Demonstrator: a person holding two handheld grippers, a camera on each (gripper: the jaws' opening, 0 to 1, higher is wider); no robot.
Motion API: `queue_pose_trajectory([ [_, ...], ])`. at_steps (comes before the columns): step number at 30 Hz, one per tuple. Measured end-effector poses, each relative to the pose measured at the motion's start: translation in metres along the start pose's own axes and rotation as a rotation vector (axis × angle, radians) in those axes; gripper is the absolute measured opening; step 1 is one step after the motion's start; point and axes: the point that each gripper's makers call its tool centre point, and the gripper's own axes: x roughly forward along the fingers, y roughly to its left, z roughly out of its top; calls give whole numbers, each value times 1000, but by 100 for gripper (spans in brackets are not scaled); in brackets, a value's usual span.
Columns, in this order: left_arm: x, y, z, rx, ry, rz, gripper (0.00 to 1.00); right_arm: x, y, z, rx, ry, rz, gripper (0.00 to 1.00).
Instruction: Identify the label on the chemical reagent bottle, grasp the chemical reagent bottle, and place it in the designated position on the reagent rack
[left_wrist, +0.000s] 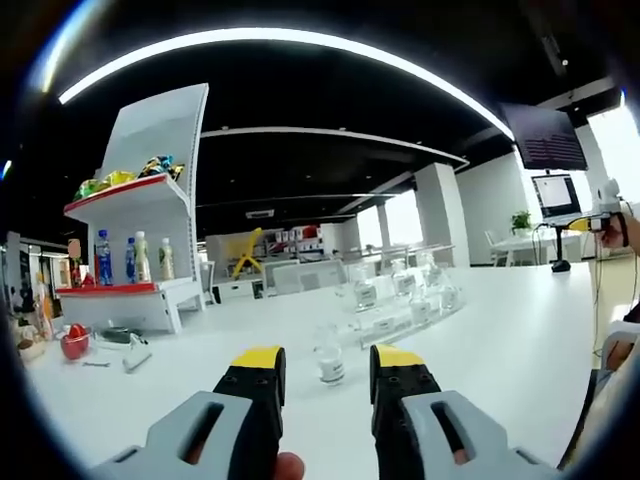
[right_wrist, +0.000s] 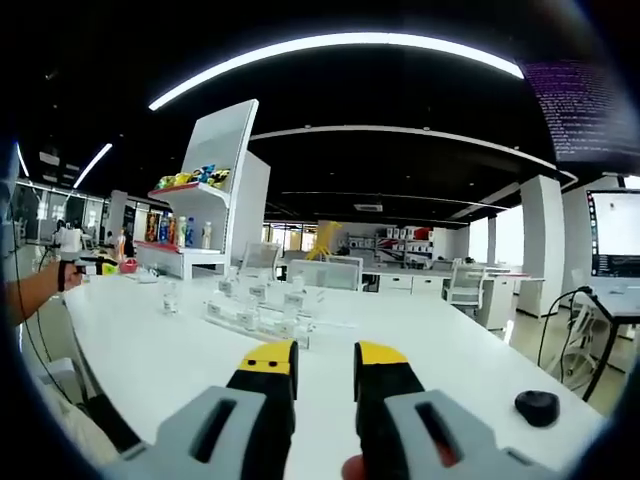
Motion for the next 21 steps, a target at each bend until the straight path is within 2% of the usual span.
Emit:
queue_pose_trajectory([
  [4,16,-1,-12,8,39,-8,35,5,-2,-6,-1,9,-4,22],
  [21,61,-2,-34,-39,54,-17,35,1,-17,-15,-37,44,-30,22],
])
